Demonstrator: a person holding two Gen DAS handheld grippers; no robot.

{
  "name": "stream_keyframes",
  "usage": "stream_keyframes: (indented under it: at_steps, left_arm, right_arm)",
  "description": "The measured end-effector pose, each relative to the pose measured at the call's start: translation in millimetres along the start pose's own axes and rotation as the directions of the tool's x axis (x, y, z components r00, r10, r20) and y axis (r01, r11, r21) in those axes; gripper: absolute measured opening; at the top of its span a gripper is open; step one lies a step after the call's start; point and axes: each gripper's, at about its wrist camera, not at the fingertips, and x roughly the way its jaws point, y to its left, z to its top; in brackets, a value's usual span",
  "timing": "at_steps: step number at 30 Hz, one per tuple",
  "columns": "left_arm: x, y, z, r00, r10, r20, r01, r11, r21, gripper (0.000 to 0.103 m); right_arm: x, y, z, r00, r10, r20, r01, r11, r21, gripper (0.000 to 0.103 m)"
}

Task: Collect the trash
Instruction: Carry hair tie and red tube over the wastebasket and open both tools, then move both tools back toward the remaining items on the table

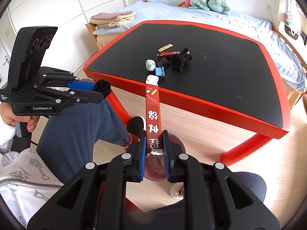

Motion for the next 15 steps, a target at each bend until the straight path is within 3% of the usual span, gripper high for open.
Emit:
stream_keyframes:
  at_steps: [1,3,4,5,15]
  left_arm:
    - [0,0,1,1.000,-0.003,0.001,0.003,1.000,0.003,0.028]
    - [1,0,2,1.000,0.001,0.001,-0.001,1.000,0.002,0.053]
    - [1,0,2,1.000,0.010,0.012,-0.010,1.000,0.000,0.082]
    - [-2,1,2,0.999,0.036,0.040,-0.035,0.999,-0.005,0.095]
    - [-3,15,2,0.995,0.096,0.027,-0.094,0.994,-0.060,0.095]
  right_arm:
    - [0,-1,0,1.000,-0.004,-0.004,0.004,1.000,0.000,0.022]
    - [0,-1,0,1.000,-0.016,0.005,0.016,1.000,-0.003,0.089]
    - [-2,-1,-1,0.999,-0.022,0.026,0.022,1.000,-0.007,0.094]
    - [-3,-1,0,0.999,-0.023,0.030,0.023,1.000,-0.004,0.094]
    - [5,-8,0,0.999,-0.034,-0.003,0.034,0.998,0.047,0.100]
